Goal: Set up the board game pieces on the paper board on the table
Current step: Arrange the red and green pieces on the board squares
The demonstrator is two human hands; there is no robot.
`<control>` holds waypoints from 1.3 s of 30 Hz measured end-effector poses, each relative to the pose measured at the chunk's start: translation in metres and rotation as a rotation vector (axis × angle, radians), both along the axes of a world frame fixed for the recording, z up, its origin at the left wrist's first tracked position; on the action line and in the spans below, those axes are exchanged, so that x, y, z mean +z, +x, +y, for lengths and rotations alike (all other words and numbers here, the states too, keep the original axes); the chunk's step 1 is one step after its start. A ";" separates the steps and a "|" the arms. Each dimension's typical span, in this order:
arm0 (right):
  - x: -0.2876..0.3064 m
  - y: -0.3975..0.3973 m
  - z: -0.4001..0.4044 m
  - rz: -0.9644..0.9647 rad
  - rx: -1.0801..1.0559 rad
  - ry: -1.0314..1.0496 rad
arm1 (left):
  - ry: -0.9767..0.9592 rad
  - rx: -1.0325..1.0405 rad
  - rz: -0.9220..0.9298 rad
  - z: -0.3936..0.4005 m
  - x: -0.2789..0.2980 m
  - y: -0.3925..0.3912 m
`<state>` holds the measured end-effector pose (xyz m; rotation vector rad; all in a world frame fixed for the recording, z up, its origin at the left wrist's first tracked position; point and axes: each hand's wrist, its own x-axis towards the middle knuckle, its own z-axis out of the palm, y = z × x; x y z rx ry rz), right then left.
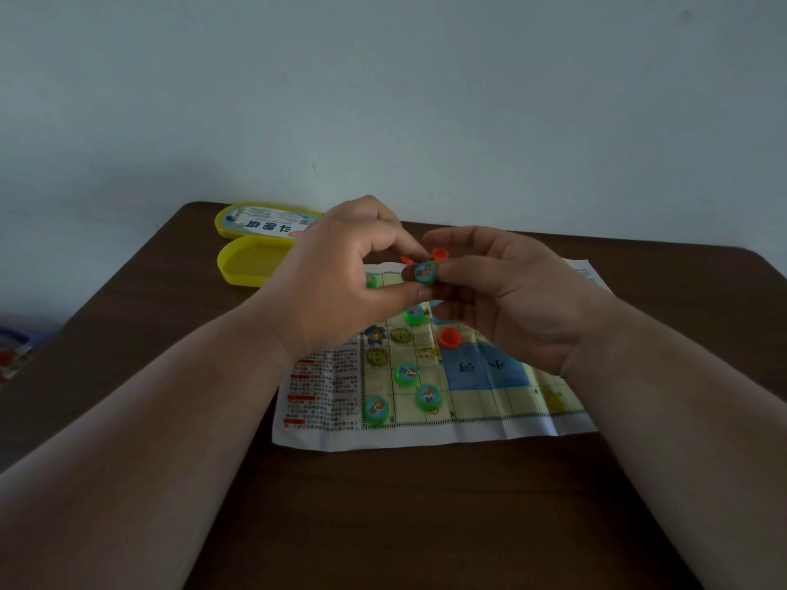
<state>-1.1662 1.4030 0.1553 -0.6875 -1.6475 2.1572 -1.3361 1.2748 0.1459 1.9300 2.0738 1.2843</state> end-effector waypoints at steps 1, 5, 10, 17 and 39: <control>0.000 0.000 0.000 -0.001 -0.002 0.000 | 0.001 0.000 0.002 0.000 -0.001 0.000; 0.001 0.001 0.007 -0.006 -0.093 0.037 | 0.008 0.017 -0.007 0.000 -0.002 -0.002; 0.010 0.013 0.027 0.013 -0.279 0.123 | 0.007 0.059 0.043 -0.002 0.001 -0.009; 0.006 0.040 0.049 -0.040 -0.356 0.293 | -0.009 0.109 0.142 -0.002 0.001 -0.007; -0.016 0.054 0.073 -0.071 -0.423 0.306 | -0.408 0.302 0.240 0.008 -0.013 -0.014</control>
